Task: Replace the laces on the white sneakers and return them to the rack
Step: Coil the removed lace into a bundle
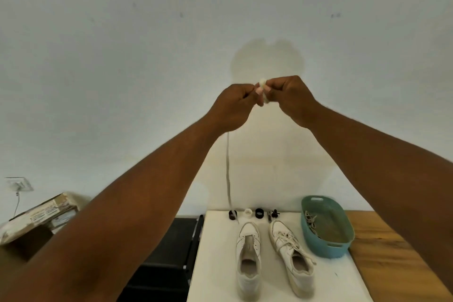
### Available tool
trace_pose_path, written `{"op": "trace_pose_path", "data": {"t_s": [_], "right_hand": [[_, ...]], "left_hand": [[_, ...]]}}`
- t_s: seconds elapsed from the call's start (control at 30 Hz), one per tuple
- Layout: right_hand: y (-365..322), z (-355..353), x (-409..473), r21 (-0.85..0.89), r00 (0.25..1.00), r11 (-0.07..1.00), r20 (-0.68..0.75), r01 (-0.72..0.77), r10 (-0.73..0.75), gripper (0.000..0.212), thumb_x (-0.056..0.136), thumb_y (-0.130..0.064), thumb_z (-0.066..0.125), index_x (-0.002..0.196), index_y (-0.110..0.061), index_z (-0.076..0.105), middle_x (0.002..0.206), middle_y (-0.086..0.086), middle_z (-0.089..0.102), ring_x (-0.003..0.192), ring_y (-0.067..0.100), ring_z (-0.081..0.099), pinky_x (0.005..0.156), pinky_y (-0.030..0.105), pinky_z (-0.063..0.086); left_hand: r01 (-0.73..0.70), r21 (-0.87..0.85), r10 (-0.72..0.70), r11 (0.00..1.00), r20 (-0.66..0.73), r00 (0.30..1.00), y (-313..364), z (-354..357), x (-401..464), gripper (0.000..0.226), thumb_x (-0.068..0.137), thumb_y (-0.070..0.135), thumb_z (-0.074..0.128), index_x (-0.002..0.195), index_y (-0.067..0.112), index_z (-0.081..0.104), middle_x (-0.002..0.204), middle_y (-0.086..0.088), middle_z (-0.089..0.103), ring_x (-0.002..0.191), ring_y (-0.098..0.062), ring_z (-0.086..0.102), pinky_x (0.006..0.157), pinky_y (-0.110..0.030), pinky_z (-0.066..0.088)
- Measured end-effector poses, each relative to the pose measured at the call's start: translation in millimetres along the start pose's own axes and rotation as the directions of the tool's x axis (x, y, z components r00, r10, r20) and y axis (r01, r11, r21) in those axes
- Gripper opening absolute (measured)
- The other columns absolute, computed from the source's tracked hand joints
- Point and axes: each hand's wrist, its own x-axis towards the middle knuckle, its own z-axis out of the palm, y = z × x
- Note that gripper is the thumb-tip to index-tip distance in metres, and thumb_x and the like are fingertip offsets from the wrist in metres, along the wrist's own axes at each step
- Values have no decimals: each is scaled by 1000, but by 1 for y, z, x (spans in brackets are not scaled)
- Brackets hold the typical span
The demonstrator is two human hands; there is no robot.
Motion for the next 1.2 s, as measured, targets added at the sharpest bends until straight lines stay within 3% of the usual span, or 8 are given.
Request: {"op": "trace_pose_path", "data": {"t_s": [0.17,0.33,0.47,0.6,0.8,1.0,1.1,1.2], "right_hand": [[3,14,-27,91,975,993,215,-70,49,25,104,-5,48,111,-3,72,98,13,78,97,32,75,93,34,56],[-19,30,-26,328,990,944,130,5,-51,28,104,0,43,111,0,70,99,15,76,96,34,73,93,39,56],[-32,31,-9,369,999,928,-22,41,-36,26,105,-1,43,112,2,68,100,16,75,100,34,73,98,41,56],[-28,18,5,196,996,980,-84,23,-6,27,105,0,43,117,-1,67,105,14,75,104,29,73,103,41,54],[-18,11,-12,-20,995,997,58,-74,75,38,93,8,42,106,-6,75,99,8,77,98,18,74,92,29,52],[-17,22,-29,126,984,991,176,-49,26,44,78,-6,44,111,6,70,101,24,75,98,40,72,97,44,55],[-27,29,-29,342,986,939,162,-28,-30,46,74,-4,41,108,9,69,104,32,70,98,46,70,98,52,54],[-38,31,-26,540,998,841,65,-26,-11,43,80,0,36,103,7,71,102,27,72,102,44,69,101,47,54]], "left_hand": [[1,123,0,992,-9,1000,6,-18,14,44,109,34,43,70,20,56,69,6,54,65,-9,48,66,-28,40],[313,-392,-286,865,126,950,-9,-10,6,39,107,35,43,70,23,47,59,4,38,53,-14,29,50,-27,25],[358,-529,-356,770,109,928,-13,10,-6,28,105,25,44,80,17,53,59,4,38,53,-14,29,49,-27,27],[101,-45,-100,994,18,995,-18,18,-16,29,109,25,43,87,24,63,72,11,53,62,-4,46,61,-18,36],[-142,379,179,914,-64,982,-7,-7,-7,24,103,36,48,86,26,62,75,12,63,74,-10,59,66,-30,46],[37,-20,-39,999,-136,990,-4,-27,8,26,98,37,67,88,14,71,73,8,62,59,-4,51,58,-16,41],[227,-397,-238,889,23,971,-11,-21,3,26,103,27,60,86,10,67,70,-2,54,56,-13,39,52,-26,37],[354,-522,-359,776,97,928,-17,-4,-7,21,104,15,54,90,9,68,73,-1,50,55,-13,33,51,-26,36]]}}
